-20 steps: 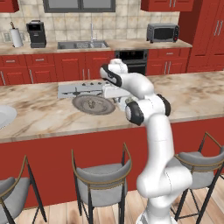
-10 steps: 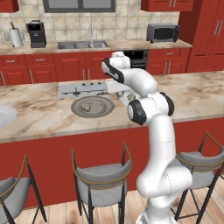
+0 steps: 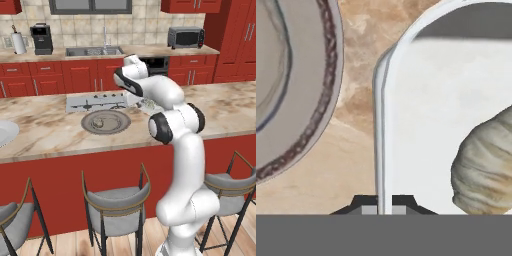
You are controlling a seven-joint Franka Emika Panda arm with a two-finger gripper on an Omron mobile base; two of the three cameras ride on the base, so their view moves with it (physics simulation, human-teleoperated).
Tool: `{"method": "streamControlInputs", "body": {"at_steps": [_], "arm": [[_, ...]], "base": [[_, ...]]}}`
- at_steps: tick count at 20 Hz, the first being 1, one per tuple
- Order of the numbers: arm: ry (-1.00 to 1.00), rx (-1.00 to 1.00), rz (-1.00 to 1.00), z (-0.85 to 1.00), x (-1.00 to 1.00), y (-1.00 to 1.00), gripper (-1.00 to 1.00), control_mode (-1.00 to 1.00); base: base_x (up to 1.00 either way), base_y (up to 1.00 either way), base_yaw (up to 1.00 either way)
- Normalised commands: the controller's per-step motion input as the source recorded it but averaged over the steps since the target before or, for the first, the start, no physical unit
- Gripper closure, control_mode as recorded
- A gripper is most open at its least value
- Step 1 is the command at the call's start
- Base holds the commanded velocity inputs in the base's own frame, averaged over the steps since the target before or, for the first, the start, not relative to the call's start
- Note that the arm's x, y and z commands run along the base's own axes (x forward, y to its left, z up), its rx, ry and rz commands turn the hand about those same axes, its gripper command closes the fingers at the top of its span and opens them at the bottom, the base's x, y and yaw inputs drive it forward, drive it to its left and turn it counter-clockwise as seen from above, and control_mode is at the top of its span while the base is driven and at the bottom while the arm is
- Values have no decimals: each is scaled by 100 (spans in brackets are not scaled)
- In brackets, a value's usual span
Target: Place two dumplings into each of the tupperware containers and then place the containers in the fridge.
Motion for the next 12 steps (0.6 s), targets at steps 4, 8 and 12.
{"method": "streamControlInputs", "body": {"at_steps": [4, 8, 12], "arm": [[-34, 0, 29, 30, -65, -45, 100, -100], [-6, -3, 46, 18, -77, -22, 100, -100], [0, -11, 55, 0, -99, -12, 100, -100]], "base": [[0, 0, 0], [0, 0, 0], [0, 0, 0]]}}
